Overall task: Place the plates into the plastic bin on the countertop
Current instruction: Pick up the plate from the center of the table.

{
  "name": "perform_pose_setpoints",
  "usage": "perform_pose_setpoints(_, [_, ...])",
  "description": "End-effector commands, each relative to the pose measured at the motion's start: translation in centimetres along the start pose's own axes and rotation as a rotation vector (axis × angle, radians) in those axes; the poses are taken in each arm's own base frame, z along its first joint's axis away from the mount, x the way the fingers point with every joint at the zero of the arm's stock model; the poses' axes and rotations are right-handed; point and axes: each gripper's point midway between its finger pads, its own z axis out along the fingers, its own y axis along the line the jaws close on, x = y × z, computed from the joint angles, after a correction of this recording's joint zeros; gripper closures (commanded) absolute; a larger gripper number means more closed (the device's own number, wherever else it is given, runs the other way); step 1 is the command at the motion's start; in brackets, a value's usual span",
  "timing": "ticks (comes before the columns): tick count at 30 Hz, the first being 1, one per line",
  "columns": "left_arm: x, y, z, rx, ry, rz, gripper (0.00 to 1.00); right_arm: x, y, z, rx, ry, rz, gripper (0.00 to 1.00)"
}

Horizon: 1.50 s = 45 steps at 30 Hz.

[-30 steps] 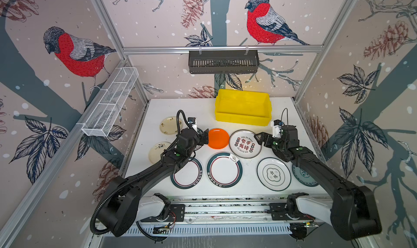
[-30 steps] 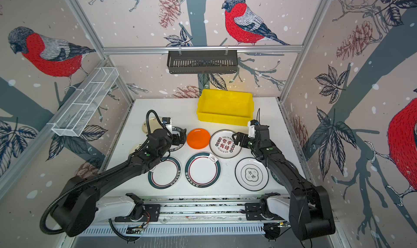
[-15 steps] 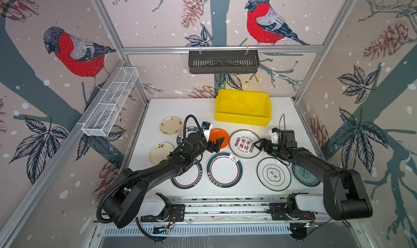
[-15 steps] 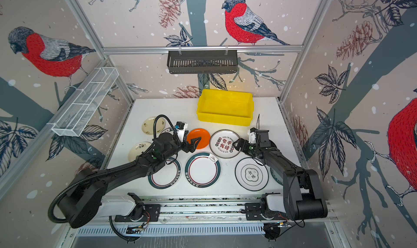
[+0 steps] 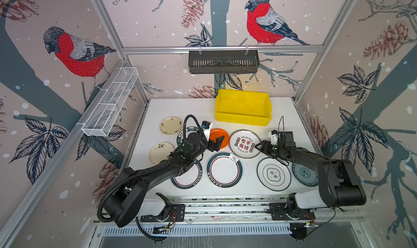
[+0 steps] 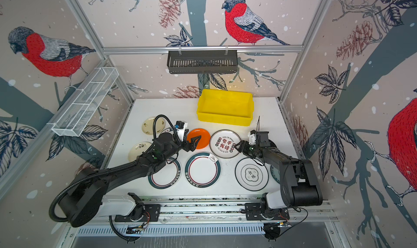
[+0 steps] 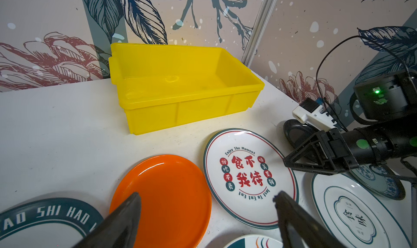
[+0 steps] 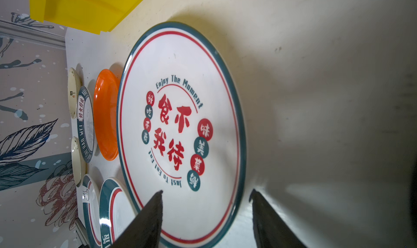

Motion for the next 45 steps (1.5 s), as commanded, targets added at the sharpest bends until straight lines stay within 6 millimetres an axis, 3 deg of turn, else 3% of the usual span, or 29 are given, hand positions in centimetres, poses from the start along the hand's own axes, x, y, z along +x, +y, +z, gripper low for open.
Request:
perform_pose_setpoints(1, [-1.1, -0.3, 0.0, 0.012, -0.045, -0.003, 0.11, -0.2, 0.1, 0.3, -0.017, -0.004, -0.004, 0.44])
perform_pose_setpoints(13, [-0.8, -0.9, -0.1, 0.047, -0.048, -0.028, 0.14, -0.1, -0.4, 0.8, -0.018, -0.011, 0.017, 0.57])
perform_pose_setpoints(18, [-0.4, -1.3, -0.2, 0.072, -0.043, -0.021, 0.12, -0.3, -0.9, 1.2, 0.000, -0.012, 0.028, 0.68])
perform_pose_setpoints(26, [-0.6, -1.5, -1.2, 0.086, -0.084, 0.011, 0.03, -0.4, -1.6, 1.7, 0.025, -0.014, 0.044, 0.73])
perform_pose_setpoints(32, [-0.5, -1.5, -1.9, 0.086, -0.110, 0.036, 0.02, -0.2, -2.2, 2.3, 0.041, 0.008, 0.067, 0.95])
perform_pose_setpoints(45, [-0.2, -0.7, -2.2, 0.041, -0.095, 0.046, 0.02, -0.5, -2.5, 1.8, 0.073, -0.016, 0.092, 0.98])
